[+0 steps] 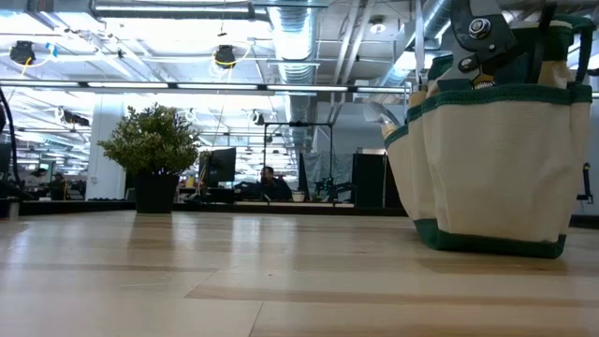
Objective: Pick & Place Garden tools in Gardening bag
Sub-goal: Put the yellow trowel into the yellow gardening bag
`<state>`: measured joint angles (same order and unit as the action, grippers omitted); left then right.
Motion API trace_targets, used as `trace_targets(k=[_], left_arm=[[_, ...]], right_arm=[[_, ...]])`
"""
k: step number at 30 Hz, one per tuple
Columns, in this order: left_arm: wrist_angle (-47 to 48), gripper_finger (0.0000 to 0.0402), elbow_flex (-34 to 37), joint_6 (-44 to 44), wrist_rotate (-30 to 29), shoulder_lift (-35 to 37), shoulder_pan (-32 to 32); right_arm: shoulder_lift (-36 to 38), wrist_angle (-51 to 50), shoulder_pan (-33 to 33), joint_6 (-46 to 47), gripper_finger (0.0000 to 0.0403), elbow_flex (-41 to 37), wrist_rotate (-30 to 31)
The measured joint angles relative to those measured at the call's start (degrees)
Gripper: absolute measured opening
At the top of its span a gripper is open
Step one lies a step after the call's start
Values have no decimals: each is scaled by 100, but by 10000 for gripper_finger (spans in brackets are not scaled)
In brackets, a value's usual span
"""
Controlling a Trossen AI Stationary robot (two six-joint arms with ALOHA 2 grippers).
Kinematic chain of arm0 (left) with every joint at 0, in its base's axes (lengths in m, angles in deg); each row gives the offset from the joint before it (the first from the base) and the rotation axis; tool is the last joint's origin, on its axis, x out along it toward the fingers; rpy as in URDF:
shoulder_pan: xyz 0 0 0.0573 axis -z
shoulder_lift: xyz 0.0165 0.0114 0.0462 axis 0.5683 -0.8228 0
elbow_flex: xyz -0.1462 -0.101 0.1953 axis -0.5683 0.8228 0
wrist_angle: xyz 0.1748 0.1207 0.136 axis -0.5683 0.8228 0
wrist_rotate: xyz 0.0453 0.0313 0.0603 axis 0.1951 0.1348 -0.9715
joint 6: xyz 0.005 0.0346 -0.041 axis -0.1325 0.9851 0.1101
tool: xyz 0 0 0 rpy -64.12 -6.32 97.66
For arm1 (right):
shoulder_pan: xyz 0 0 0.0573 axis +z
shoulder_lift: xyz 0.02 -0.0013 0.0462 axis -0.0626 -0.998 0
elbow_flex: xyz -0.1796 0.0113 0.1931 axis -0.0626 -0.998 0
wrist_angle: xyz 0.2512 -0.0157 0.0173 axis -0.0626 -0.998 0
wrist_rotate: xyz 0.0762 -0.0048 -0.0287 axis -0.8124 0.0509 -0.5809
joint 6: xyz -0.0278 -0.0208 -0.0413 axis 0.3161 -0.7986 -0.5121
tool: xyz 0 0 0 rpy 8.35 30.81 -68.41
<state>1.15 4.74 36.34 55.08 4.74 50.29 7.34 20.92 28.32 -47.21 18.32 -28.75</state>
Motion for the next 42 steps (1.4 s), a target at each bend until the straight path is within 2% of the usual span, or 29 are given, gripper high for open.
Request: trace_targets(k=[5, 11, 13, 17, 22, 26, 34, 38, 42], left_arm=[[519, 4, 0, 110, -366, 252, 2], [819, 3, 0, 259, -644, 318, 0], [832, 4, 0, 324, -651, 316, 2], [832, 5, 0, 335, -669, 315, 0], [888, 4, 0, 335, -667, 256, 0], [1035, 5, 0, 335, -667, 183, 2], [1088, 6, 0, 281, -664, 154, 2], [1116, 7, 0, 208, -662, 168, 4], [1473, 4, 0, 235, -775, 222, 4]], right_arm=[[376, -2, -20, -98, 0, -49, 199], [594, -643, -18, 614, 0, -680, 1855], [591, -608, -20, 868, 0, -1005, 2126], [587, -65, -13, 1166, 0, -1610, 2107], [342, 144, -20, 1884, 0, -2312, 2093], [96, 864, -88, 2129, 0, -2743, 2047], [-484, 1191, -73, 2438, 0, -2865, 1410], [-455, 1727, 34, 2019, 0, -2624, 1357], [-203, 2558, 200, 750, 0, -2246, 1364]])
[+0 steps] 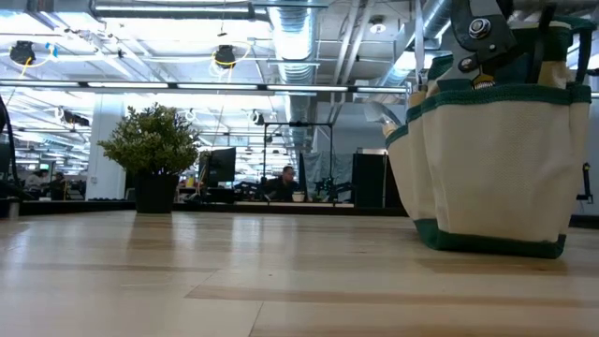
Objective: Pick & Place Garden tools in Gardening bag
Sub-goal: Put the yellow trowel into the yellow gardening bag, then return to Home Position
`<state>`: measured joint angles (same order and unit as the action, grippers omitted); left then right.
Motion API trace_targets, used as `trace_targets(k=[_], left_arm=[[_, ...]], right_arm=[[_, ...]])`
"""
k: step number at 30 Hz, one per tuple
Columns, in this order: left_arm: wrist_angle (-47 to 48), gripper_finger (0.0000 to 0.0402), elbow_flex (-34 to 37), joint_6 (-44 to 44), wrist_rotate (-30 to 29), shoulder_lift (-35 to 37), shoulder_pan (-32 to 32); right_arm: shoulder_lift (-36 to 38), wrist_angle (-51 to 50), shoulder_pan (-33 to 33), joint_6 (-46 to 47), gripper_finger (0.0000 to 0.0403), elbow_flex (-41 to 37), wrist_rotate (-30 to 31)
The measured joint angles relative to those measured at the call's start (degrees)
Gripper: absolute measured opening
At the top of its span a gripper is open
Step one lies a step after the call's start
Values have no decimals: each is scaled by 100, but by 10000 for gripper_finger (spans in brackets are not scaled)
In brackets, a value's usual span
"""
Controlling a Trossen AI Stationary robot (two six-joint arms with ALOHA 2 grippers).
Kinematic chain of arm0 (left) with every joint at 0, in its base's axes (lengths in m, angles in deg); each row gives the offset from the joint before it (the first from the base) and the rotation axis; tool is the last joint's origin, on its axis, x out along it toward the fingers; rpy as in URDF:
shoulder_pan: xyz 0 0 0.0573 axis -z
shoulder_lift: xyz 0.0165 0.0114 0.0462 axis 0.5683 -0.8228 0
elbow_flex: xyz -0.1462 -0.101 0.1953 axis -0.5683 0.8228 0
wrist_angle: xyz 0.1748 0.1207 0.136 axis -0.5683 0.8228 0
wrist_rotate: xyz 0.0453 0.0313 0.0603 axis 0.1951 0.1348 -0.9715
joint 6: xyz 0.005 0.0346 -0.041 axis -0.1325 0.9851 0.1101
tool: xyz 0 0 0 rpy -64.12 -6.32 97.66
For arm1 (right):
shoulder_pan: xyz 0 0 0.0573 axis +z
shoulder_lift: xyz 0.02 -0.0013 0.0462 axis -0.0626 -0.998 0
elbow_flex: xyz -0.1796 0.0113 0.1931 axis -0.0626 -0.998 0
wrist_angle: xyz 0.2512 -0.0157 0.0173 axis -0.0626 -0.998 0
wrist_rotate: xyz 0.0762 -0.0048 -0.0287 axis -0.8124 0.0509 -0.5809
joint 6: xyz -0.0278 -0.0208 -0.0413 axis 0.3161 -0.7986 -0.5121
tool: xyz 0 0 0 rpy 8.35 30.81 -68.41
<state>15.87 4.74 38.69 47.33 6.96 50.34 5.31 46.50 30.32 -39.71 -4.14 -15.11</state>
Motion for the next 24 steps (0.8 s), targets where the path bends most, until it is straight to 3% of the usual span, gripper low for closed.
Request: trace_targets(k=[5, 9, 17, 21, 24], left_arm=[[154, 3, 0, 55, -184, 391, -2], [238, 3, 132, -15, -191, 854, -2], [100, 2, 1551, -639, -103, 1783, 0], [-415, 2, 2303, -761, 68, 2190, 0], [-787, 2, 2741, -778, 140, 2554, 1]], right_arm=[[681, 148, -23, -1063, 0, 378, -50], [1469, -269, -151, -1398, 0, 430, -437], [3412, -1452, -329, -777, 0, 62, -1363], [4146, -1459, -324, -637, 0, -357, -1368], [4143, -1679, -336, -625, 0, -576, -1207]])
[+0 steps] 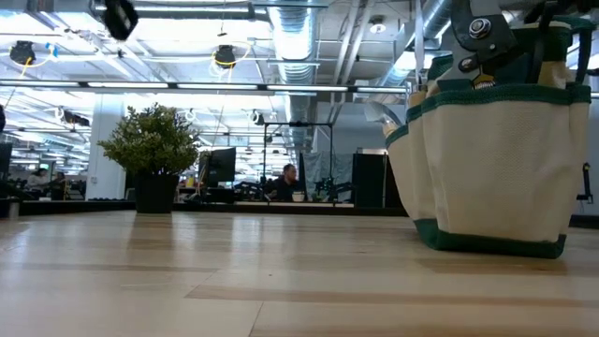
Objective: Pick & Place Garden tools in Gardening bag
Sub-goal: Return to Home Position
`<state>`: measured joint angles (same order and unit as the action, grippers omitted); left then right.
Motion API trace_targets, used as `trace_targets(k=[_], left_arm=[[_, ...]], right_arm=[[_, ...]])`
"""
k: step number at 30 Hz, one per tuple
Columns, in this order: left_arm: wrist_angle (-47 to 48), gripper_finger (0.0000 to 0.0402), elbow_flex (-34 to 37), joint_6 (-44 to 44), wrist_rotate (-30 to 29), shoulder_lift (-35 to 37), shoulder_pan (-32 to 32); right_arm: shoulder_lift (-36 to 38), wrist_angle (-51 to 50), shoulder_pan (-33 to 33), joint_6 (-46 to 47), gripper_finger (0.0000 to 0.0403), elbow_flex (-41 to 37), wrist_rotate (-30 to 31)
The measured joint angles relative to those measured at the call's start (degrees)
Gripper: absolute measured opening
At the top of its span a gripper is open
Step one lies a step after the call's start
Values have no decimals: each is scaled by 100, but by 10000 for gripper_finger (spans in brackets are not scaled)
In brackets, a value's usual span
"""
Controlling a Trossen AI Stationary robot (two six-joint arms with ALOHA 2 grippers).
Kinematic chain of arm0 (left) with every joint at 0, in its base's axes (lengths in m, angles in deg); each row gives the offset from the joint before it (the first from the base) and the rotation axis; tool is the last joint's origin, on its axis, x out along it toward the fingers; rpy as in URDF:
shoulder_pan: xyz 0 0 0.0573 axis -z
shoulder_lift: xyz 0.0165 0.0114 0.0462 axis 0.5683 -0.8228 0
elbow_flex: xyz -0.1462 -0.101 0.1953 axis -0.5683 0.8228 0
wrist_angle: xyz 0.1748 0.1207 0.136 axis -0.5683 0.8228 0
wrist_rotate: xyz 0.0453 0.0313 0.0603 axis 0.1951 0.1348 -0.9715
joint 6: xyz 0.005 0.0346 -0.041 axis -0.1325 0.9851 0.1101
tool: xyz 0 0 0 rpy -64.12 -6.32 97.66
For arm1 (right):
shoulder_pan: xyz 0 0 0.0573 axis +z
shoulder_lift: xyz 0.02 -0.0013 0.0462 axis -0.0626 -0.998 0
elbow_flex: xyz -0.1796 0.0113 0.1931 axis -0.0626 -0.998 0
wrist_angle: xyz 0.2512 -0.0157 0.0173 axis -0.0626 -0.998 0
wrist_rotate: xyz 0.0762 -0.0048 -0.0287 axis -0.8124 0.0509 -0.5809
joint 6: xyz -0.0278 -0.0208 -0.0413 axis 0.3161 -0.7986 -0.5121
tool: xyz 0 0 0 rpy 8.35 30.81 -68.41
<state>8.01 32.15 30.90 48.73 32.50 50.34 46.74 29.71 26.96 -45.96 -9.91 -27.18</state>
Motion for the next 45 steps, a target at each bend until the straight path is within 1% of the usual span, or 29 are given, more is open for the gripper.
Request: trace_targets(k=[3, 5, 8, 11, 12, 14, 18, 22, 23, 26, 29, 34, 38, 43, 45], left_arm=[[-26, 2, 388, -56, -112, 356, -1], [-43, 3, 673, -68, -193, 578, -1], [-73, 2, 1088, -74, -274, 965, -1], [-29, 3, 1510, -116, -310, 1407, -1], [-25, 3, 1628, -131, -310, 1517, -1], [8, 2, 1751, -123, -384, 1528, -3], [-4, 4, 1988, -89, -338, 1501, -1], [-91, 3, 2262, -200, -185, 1529, -3], [-111, 3, 2338, -221, -156, 1530, -3], [-132, 4, 2520, -226, -49, 1519, -1], [-170, 5, 2635, -203, 42, 1527, -1], [-160, 3, 2817, -165, 363, 1522, -1], [-160, 5, 2927, -120, 629, 1521, -1], [-164, 3, 2953, 144, 638, 1524, -3], [-163, 4, 2953, 150, 555, 1522, -1]], right_arm=[[-30, 186, -8, 16, 0, -162, -44], [0, 46, -15, 131, 0, -436, -18], [2, 503, -30, 269, 0, -739, -25], [2, 802, -28, 278, 0, -1219, -123], [4, 1045, -32, 298, 0, -1383, -126], [4, 1405, -27, 352, 0, -1634, -133], [7, 1827, -32, 466, 0, -2139, -129], [7, 2362, -32, 469, 0, -2620, -140], [7, 2340, -32, 480, 0, -2687, -143], [-2, 2265, -32, 449, 0, -2681, -141], [7, 2315, -32, 166, 0, -2683, -107], [-2, 2254, -35, 132, 0, -2683, 437], [-4, 2110, -35, 116, 0, -2683, 477], [-4, 2073, -35, 116, 0, -2686, 477], [-4, 2073, -35, 116, 0, -2686, 477]])
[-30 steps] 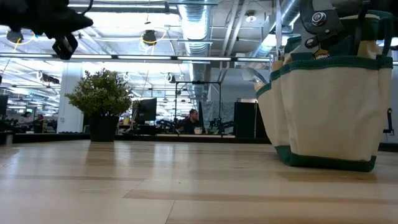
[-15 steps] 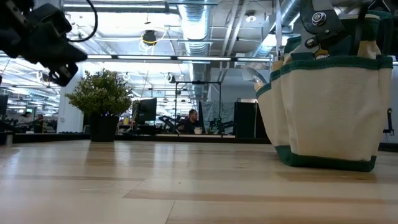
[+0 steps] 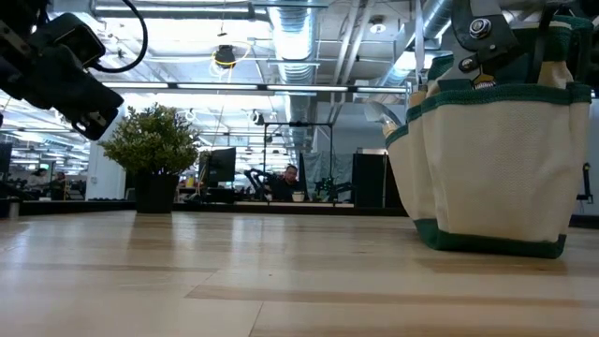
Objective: Pick & Place Garden tools in Gardening bag
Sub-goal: Return to Home Position
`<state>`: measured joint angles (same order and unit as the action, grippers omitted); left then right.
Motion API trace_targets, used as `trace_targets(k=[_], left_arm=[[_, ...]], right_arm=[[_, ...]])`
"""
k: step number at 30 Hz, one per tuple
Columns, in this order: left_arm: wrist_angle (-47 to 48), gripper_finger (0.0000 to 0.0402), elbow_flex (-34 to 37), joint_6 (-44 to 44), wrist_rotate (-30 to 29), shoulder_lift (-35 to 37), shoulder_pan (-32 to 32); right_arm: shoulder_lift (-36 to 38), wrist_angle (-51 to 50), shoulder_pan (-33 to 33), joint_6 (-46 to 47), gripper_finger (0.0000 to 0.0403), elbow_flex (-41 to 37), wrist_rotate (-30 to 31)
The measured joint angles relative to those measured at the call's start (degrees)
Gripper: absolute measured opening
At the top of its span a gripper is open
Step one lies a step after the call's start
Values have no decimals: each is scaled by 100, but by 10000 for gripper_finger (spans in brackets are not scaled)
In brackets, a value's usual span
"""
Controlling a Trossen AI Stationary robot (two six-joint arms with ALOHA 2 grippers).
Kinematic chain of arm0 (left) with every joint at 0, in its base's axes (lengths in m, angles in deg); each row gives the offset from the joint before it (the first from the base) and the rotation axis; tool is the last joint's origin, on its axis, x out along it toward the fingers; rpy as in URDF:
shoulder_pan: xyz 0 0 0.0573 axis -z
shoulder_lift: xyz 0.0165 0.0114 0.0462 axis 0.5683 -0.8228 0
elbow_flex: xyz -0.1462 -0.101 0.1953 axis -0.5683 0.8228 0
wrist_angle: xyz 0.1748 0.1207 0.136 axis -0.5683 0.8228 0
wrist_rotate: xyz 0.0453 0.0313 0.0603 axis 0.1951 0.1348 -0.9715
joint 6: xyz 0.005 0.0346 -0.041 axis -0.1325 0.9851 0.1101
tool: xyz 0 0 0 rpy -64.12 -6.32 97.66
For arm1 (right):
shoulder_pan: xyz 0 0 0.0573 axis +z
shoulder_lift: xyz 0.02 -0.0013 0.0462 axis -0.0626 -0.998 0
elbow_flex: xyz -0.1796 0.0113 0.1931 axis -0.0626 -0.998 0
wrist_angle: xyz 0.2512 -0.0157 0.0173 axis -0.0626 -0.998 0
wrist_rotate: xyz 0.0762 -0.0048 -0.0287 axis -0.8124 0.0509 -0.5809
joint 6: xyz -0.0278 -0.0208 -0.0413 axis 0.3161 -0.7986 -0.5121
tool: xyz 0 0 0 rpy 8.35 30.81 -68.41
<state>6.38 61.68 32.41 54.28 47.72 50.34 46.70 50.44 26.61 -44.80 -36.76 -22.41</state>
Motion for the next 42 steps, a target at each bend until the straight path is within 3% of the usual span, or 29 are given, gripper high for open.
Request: trace_targets(k=[5, 42], left_arm=[[0, 6, 0, 0, -549, 0, -2], [-194, 8, -7, -2, -560, -17, -1]], right_arm=[[0, -16, 0, 0, 0, -2, 0], [0, -22, 2, 0, 0, -7, -7]])
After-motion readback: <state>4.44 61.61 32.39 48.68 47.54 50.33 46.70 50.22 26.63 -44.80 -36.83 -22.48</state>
